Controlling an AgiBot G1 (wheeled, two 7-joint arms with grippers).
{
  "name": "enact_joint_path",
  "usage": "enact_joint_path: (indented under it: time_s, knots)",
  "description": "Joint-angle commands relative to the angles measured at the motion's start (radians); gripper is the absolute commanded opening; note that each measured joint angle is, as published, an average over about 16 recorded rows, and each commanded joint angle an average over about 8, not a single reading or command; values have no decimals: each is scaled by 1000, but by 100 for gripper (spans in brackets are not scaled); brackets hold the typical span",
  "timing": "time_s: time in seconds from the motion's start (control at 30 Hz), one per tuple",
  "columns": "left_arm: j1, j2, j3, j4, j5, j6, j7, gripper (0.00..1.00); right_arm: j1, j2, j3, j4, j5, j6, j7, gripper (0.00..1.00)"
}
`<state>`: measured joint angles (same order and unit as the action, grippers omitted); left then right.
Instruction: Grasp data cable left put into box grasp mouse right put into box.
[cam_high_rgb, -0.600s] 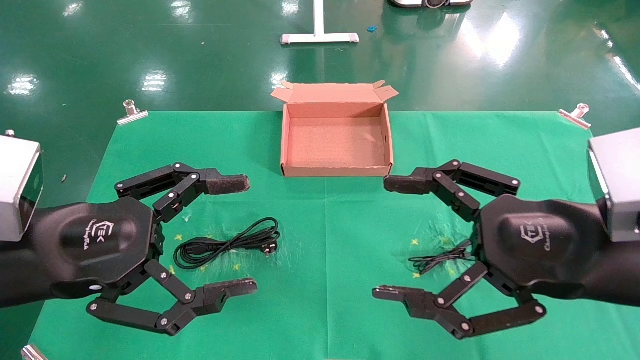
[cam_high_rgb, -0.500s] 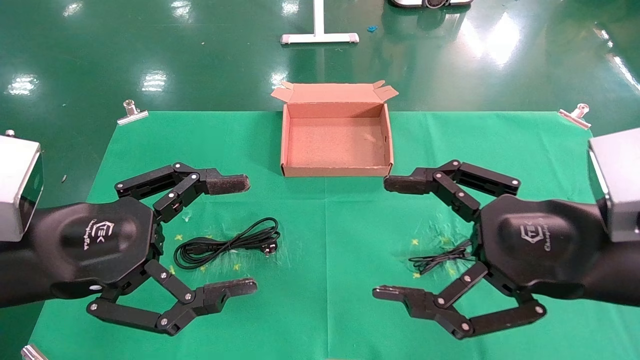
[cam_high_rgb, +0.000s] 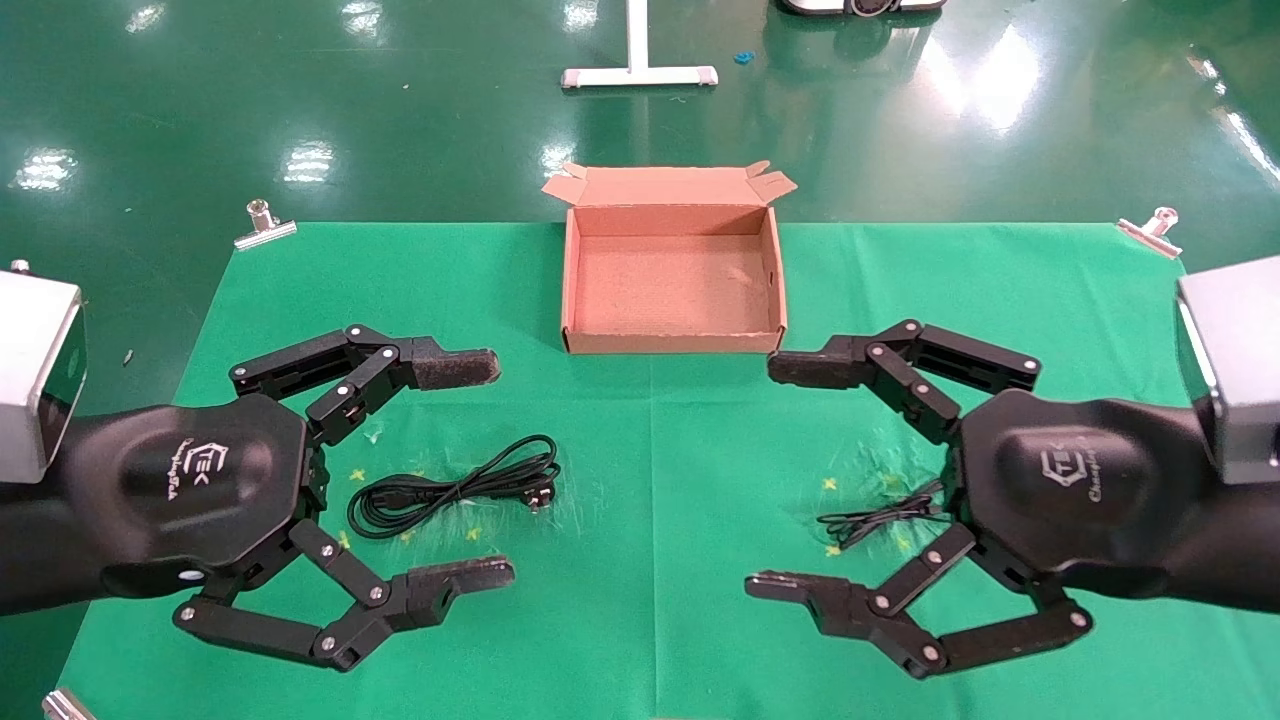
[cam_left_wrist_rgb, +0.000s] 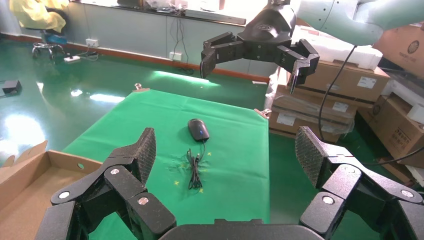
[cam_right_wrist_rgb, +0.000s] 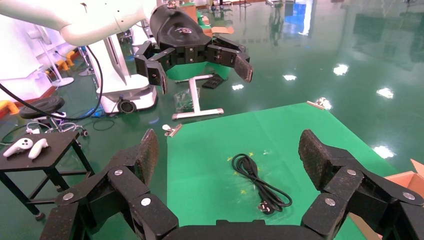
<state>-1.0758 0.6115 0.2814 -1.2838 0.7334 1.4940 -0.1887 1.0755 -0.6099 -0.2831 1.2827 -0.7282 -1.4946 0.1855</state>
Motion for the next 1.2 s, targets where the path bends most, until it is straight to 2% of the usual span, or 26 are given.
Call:
enact_joint_path:
  time_s: [0.03, 0.27, 0.47, 0.63, 0.8, 1.0, 1.2]
  knots:
    - [0, 0, 0, 0, 0, 0, 0, 100, 0, 0, 0, 0, 0, 0, 0, 100]
    - [-5, -9, 4, -10, 20, -2, 1, 100, 7, 12, -3, 10, -24, 2, -5, 100]
    - [-35, -41, 41, -47, 147, -16, -8, 100, 51, 60, -40, 53, -177, 20, 10, 100]
    - [-91, -49, 102, -67, 329, -21, -15, 100, 100, 84, -92, 67, -329, 33, 60, 100]
    - [-175, -7, 184, -75, 555, -25, -5, 100, 146, 92, -127, 72, -435, 38, 108, 100]
    - [-252, 98, 280, -71, 799, -57, 7, 100, 167, 98, -138, 73, -463, 34, 133, 100]
    - [-277, 186, 344, -65, 1009, -142, -35, 100, 155, 123, -131, 74, -445, 30, 136, 100]
